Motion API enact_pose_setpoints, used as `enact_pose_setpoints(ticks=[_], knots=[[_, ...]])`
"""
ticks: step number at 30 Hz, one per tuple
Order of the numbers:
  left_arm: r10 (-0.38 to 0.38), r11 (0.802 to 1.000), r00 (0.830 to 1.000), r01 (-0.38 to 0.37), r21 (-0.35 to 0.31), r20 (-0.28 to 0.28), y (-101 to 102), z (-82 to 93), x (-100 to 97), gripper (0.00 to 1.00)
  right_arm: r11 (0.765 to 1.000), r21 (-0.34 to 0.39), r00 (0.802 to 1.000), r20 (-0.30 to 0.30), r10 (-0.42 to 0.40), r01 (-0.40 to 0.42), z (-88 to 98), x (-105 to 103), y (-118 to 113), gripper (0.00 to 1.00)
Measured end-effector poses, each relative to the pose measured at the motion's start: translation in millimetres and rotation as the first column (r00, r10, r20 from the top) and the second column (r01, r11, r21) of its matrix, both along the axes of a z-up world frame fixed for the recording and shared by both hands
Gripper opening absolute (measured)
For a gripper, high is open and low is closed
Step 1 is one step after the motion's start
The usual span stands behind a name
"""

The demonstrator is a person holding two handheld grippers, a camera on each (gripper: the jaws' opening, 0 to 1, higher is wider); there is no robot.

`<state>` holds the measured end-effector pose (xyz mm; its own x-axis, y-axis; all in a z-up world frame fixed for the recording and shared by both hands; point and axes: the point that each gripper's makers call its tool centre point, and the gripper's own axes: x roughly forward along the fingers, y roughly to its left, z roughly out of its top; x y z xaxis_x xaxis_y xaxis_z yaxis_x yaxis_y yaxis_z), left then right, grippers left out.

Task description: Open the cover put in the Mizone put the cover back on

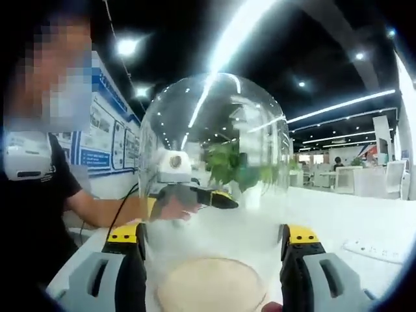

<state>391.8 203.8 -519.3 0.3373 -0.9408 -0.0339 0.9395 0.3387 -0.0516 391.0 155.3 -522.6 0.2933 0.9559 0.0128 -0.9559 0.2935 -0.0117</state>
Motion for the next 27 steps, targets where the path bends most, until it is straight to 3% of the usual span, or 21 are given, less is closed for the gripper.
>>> enact_pose_setpoints(ticks=[2, 7, 11, 27], knots=[[-0.003, 1.000, 1.000, 0.003, 0.024, -0.004, -1, -5.7, 1.0, 0.75, 1.000, -0.007, 1.000, -0.007, 0.003, -0.003, -2.7, 0, 0, 0.79], [-0.007, 1.000, 1.000, 0.007, 0.013, -0.005, -1, -6.0, 0.7, 0.76, 1.000, -0.001, 0.999, -0.036, 0.006, -0.006, -7.0, 0, 1, 0.80], [-0.010, 1.000, 1.000, 0.010, 0.004, -0.006, -1, -6.1, 0.2, 0.76, 0.999, -0.032, 1.000, -0.015, 0.000, 0.000, -11.6, 0, 2, 0.80], [-0.023, 1.000, 1.000, 0.023, -0.021, 0.005, -2, -6.5, 0.4, 0.76, 0.999, -0.037, 1.000, -0.016, -0.002, 0.002, -12.4, 0, 2, 0.80]])
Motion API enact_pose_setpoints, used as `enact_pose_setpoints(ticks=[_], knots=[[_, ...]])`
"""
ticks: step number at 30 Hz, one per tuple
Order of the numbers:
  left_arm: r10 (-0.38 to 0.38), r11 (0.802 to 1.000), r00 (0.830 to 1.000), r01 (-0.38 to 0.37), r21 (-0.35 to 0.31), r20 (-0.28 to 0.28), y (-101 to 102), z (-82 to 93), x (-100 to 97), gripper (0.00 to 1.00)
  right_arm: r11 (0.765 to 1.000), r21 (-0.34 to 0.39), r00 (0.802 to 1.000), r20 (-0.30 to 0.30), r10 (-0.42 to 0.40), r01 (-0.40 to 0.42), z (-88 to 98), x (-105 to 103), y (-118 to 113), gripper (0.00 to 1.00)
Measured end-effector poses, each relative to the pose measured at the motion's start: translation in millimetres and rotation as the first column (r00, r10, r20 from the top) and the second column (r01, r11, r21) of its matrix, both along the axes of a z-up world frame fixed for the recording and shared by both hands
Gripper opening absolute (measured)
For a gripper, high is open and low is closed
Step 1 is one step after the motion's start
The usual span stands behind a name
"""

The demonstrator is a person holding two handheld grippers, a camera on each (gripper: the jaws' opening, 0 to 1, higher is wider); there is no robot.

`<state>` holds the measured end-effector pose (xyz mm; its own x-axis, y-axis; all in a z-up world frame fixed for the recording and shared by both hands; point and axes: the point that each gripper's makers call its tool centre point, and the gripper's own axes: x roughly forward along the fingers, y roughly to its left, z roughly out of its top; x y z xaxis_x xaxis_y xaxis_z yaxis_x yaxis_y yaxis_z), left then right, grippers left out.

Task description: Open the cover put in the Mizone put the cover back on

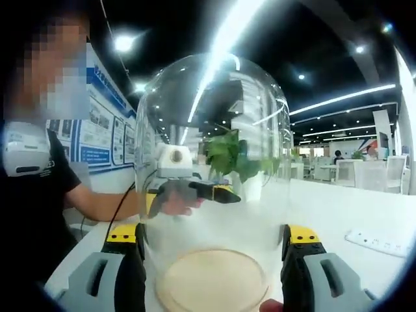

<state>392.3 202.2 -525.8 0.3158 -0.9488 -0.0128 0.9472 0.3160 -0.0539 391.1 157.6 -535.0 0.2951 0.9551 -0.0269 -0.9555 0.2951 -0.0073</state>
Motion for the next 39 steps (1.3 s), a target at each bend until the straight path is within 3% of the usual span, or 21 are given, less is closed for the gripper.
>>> enact_pose_setpoints(ticks=[28, 39], knots=[[-0.027, 0.999, 0.999, 0.027, -0.029, 0.017, -3, 1.8, -2.2, 0.73, 0.999, 0.047, 1.000, -0.010, 0.023, -0.022, 1.1, 5, 6, 0.84], [-0.054, 0.998, 0.998, 0.054, -0.033, 0.017, -11, 1.1, 0.2, 0.79, 0.997, 0.032, 0.998, -0.009, 0.064, -0.063, 0.4, 6, 15, 0.89]])
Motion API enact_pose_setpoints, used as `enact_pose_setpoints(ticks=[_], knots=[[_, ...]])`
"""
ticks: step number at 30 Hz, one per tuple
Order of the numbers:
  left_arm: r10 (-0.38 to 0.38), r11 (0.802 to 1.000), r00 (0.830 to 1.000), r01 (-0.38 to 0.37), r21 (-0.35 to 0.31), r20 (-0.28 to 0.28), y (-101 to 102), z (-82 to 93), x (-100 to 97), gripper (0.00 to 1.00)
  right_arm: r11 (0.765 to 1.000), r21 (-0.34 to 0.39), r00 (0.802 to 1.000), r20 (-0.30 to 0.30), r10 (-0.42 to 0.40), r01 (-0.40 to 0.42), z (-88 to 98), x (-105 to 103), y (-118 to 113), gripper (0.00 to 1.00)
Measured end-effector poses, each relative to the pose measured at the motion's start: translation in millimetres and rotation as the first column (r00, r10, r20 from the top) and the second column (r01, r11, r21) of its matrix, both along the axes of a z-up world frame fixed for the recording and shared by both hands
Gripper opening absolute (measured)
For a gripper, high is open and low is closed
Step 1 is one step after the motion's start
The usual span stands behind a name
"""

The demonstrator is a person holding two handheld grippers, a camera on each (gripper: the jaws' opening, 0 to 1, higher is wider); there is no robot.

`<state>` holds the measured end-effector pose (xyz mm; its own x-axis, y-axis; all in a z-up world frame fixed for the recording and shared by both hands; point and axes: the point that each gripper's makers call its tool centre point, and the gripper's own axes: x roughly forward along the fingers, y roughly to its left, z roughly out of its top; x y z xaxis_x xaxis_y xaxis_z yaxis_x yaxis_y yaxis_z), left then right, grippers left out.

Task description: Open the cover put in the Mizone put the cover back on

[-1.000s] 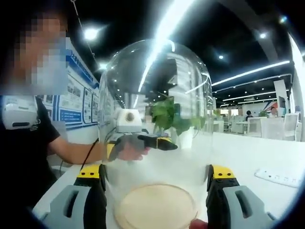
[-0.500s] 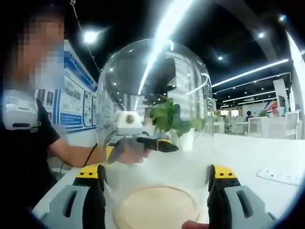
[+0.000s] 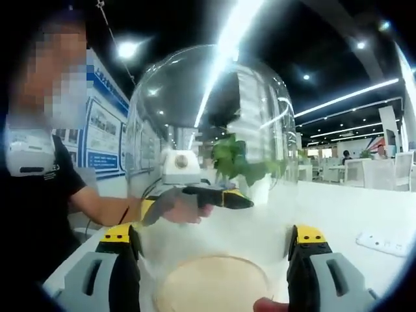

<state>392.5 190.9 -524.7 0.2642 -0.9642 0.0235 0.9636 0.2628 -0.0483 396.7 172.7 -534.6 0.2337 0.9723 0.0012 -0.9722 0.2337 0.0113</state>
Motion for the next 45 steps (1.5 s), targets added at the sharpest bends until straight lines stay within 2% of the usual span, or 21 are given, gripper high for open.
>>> enact_pose_setpoints(ticks=[17, 22, 39, 42, 44, 45], knots=[[-0.072, 0.997, 0.997, 0.072, -0.017, -0.004, -10, -0.8, 3.9, 0.85, 0.999, 0.000, 0.999, -0.007, 0.035, -0.035, -0.4, 0, 2, 0.90], [-0.074, 0.997, 0.997, 0.074, 0.016, -0.006, -12, 0.2, 3.5, 0.85, 0.999, -0.031, 0.999, -0.008, 0.040, -0.041, -0.2, -2, 3, 0.90], [-0.065, 0.997, 0.997, 0.066, 0.039, -0.032, -13, 0.3, 2.6, 0.85, 0.997, -0.063, 0.999, -0.031, 0.042, -0.044, -1.2, -4, 4, 0.90], [-0.060, 0.998, 0.998, 0.061, 0.024, -0.036, -12, 6.6, 1.3, 0.85, 0.998, -0.049, 0.998, -0.044, 0.042, -0.044, 4.4, -4, 4, 0.90], [-0.059, 0.998, 0.997, 0.058, -0.029, -0.053, -10, 16.4, 2.0, 0.85, 0.999, -0.005, 0.997, -0.068, 0.040, -0.040, 12.5, -4, 5, 0.90], [-0.059, 0.998, 0.997, 0.058, -0.027, -0.051, -8, 18.0, 1.9, 0.85, 0.999, -0.004, 0.997, -0.067, 0.041, -0.041, 13.7, -5, 5, 0.90]])
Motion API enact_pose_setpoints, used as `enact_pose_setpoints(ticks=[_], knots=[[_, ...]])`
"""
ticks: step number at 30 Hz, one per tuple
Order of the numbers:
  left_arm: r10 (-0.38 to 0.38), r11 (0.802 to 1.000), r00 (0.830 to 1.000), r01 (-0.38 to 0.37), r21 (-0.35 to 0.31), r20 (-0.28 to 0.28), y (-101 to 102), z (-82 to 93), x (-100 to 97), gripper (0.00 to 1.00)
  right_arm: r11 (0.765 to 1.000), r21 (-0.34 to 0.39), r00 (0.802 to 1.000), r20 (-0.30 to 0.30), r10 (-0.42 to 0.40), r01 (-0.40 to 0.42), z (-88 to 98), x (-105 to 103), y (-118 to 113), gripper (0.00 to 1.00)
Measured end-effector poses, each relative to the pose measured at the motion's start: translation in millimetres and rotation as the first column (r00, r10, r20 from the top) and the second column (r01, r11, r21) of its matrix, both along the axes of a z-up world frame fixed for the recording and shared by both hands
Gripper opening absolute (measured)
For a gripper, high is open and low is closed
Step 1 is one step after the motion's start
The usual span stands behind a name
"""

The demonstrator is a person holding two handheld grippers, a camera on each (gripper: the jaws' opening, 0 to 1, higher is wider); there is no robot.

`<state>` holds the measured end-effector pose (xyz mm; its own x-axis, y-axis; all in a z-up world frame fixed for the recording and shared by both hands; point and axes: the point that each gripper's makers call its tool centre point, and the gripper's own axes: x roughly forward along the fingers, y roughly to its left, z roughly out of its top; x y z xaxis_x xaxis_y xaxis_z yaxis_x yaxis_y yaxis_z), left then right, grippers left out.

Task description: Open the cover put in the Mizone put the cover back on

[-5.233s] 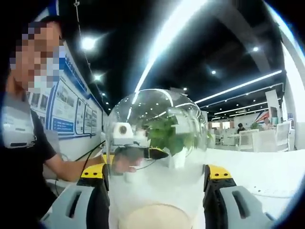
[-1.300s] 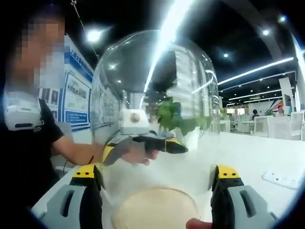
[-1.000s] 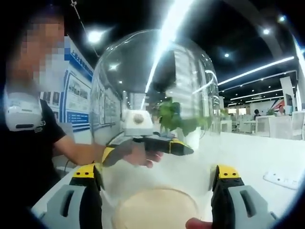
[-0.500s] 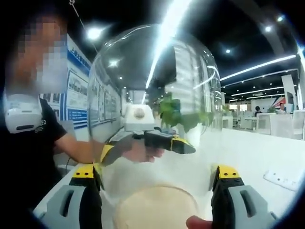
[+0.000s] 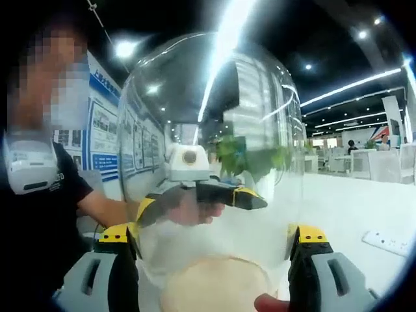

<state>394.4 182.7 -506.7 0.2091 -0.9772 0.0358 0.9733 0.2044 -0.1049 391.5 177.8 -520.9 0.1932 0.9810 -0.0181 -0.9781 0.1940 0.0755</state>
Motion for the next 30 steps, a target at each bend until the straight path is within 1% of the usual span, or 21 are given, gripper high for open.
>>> enact_pose_setpoints(ticks=[1, 3, 4, 6, 8, 10, 13, 22, 26, 30], knots=[[0.001, 1.000, 1.000, -0.001, 0.001, 0.005, 0, 1.5, -1.7, 0.85, 1.000, 0.000, 1.000, 0.003, 0.000, 0.000, 0.8, -1, 1, 0.90], [0.001, 0.999, 0.999, -0.003, 0.044, 0.043, -1, -2.8, -4.8, 0.85, 0.999, -0.033, 0.999, 0.044, 0.007, -0.006, -2.2, -4, 2, 0.90], [0.001, 0.999, 0.999, -0.004, 0.052, 0.046, -2, -4.9, -6.3, 0.85, 0.999, -0.051, 0.998, 0.056, 0.009, -0.006, -4.1, -5, 2, 0.90], [0.000, 0.998, 0.999, -0.003, 0.059, 0.035, -2, -8.9, -6.7, 0.85, 0.998, -0.064, 0.999, 0.046, 0.010, -0.007, -6.2, -6, 2, 0.90], [-0.001, 0.998, 1.000, 0.001, 0.059, 0.008, -2, -11.8, -5.2, 0.85, 0.998, -0.070, 1.000, 0.027, 0.009, -0.007, -8.0, -6, 1, 0.90], [0.000, 0.999, 1.000, -0.001, 0.053, 0.010, -1, -10.3, -5.6, 0.85, 0.998, -0.065, 1.000, 0.024, 0.009, -0.007, -8.2, -6, 1, 0.90], [0.002, 0.998, 1.000, -0.004, 0.057, 0.025, -2, -11.7, -7.1, 0.85, 0.998, -0.069, 0.999, 0.037, 0.011, -0.008, -9.6, -8, 1, 0.90], [0.004, 0.998, 1.000, -0.006, 0.062, 0.030, -2, -12.3, -13.4, 0.85, 0.997, -0.072, 0.999, 0.041, 0.012, -0.009, -9.9, -13, 1, 0.90], [0.004, 0.999, 0.999, -0.006, 0.049, 0.034, -1, -12.0, -13.7, 0.85, 0.998, -0.064, 0.999, 0.043, 0.010, -0.007, -9.6, -13, 2, 0.90], [0.007, 0.999, 0.999, -0.008, 0.051, 0.034, -1, -12.2, -15.6, 0.85, 0.999, -0.053, 0.999, 0.047, 0.011, -0.009, -9.6, -15, 1, 0.90]])
